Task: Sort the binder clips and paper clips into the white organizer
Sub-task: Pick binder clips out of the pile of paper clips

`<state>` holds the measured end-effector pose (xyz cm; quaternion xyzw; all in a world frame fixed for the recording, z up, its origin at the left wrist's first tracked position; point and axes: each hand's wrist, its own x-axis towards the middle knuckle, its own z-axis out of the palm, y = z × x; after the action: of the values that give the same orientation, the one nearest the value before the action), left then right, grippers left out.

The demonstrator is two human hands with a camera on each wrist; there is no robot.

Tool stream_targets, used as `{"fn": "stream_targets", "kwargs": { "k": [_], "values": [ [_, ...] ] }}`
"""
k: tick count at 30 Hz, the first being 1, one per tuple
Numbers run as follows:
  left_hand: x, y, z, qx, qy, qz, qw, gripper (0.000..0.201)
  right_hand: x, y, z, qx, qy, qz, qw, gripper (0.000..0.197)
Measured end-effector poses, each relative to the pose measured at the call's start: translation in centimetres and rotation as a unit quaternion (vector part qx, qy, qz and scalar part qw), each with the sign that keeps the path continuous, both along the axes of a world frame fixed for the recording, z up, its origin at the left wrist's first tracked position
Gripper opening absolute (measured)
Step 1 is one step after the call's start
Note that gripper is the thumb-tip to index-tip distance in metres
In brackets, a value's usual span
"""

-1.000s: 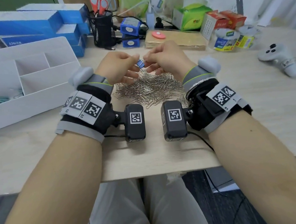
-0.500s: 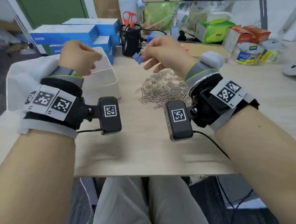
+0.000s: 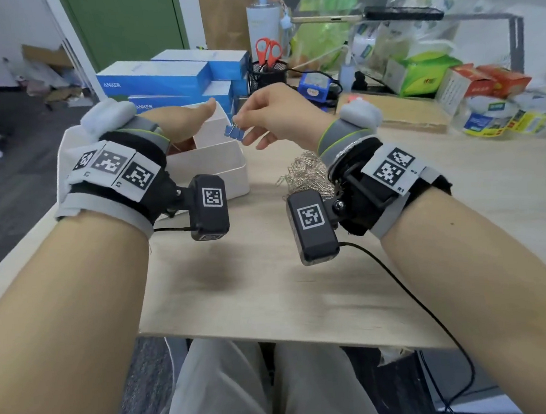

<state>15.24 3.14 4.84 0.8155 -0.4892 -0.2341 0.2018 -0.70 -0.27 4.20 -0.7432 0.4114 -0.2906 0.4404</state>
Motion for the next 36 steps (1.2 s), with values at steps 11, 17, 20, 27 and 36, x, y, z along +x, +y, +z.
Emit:
{"fn": "stream_targets", "kwargs": {
  "k": [11, 17, 20, 27, 36],
  "values": [
    [0.1, -0.4, -0.3, -0.115, -0.086, 0.032, 0.989, 0.051, 3.0, -1.6, -0.5, -0.068, 0.034, -0.039, 0.996, 0.013],
    [-1.1, -0.2, -0.1, -0.076, -0.065, -0.036, 0.994, 0.051, 3.2, -1.3, -0.7, -0.118, 0.104, -0.012, 0.988, 0.018],
    [-1.3, -0.1, 0.0, -0.071, -0.061, -0.049, 0.994, 0.047, 2.2, -1.1, -0.6, -0.106, 0.094, -0.020, 0.990, 0.021],
    [-4.6, -0.1, 0.0, -0.194, -0.009, -0.050, 0.980, 0.028, -3.1, -0.6, 0.4, -0.071, 0.099, -0.057, 0.991, 0.013],
    [-10.9, -0.1, -2.9, -0.067, 0.029, -0.165, 0.984, 0.027, -12.0, 1.3, 0.2, 0.015, 0.246, -0.105, 0.964, 0.030]
  ]
}}
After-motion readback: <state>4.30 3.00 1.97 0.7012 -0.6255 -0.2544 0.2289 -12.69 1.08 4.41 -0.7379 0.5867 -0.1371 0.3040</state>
